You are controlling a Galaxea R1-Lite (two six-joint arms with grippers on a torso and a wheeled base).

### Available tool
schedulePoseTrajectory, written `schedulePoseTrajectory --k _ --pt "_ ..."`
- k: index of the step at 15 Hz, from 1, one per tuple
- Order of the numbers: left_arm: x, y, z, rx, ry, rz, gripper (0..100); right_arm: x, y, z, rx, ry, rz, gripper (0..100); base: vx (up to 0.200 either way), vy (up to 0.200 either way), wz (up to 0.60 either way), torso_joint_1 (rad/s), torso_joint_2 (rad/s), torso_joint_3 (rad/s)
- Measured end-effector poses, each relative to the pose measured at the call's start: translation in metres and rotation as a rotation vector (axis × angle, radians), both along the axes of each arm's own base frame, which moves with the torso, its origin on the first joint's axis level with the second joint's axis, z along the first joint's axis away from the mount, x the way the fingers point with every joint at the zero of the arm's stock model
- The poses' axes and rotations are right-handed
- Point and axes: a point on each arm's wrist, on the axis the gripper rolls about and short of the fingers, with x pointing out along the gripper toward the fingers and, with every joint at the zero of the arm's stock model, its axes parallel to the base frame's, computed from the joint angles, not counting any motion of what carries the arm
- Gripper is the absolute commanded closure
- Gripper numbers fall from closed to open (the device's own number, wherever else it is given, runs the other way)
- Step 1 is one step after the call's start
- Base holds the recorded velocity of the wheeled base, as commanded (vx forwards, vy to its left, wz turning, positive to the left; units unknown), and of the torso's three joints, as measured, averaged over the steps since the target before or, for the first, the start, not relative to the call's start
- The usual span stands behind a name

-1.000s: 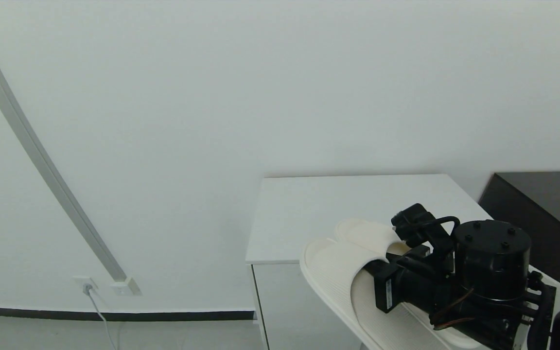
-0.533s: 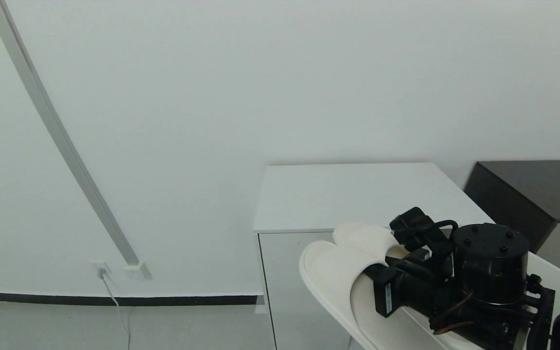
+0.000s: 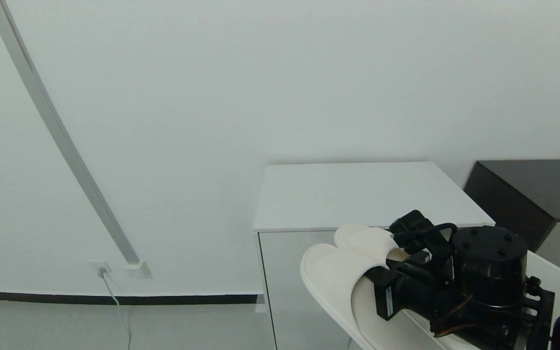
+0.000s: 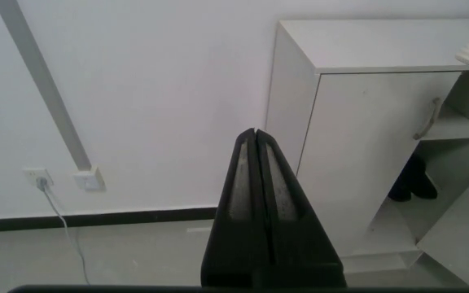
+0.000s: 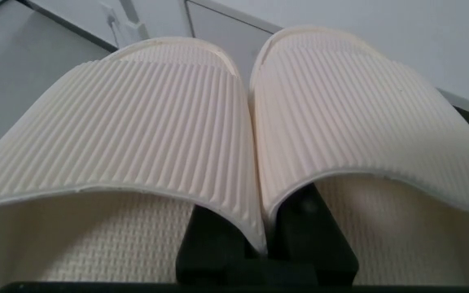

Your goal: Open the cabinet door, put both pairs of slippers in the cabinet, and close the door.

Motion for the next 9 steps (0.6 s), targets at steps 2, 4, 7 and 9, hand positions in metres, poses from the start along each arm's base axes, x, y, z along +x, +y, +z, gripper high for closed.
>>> schedulePoseTrajectory --k 2,4,7,9 --pt "0.0 0.0 0.0 0.0 0.0 0.0 100 -0.0003 0.0002 -0.0001 -0.001 0.0 0.001 100 0.0 0.0 0.0 0.0 0.0 0.0" --pt "0.0 0.0 0.0 0.0 0.0 0.001 100 -0.0002 0.0002 -0.0002 -0.001 0.0 0.001 100 0.0 -0.1 0.0 0.004 0.0 0.004" --pt "0.0 0.0 0.0 -0.001 0.0 0.0 100 -0.0005 0.0007 -0.0002 0.0 0.001 0.004 100 0.0 -0.2 0.0 0.005 0.0 0.002" --pt "0.0 0.0 0.0 -0.001 0.0 0.0 100 -0.0003 0.0004 -0.0008 -0.003 0.002 0.002 100 0.0 -0.2 0.0 0.007 0.0 0.005"
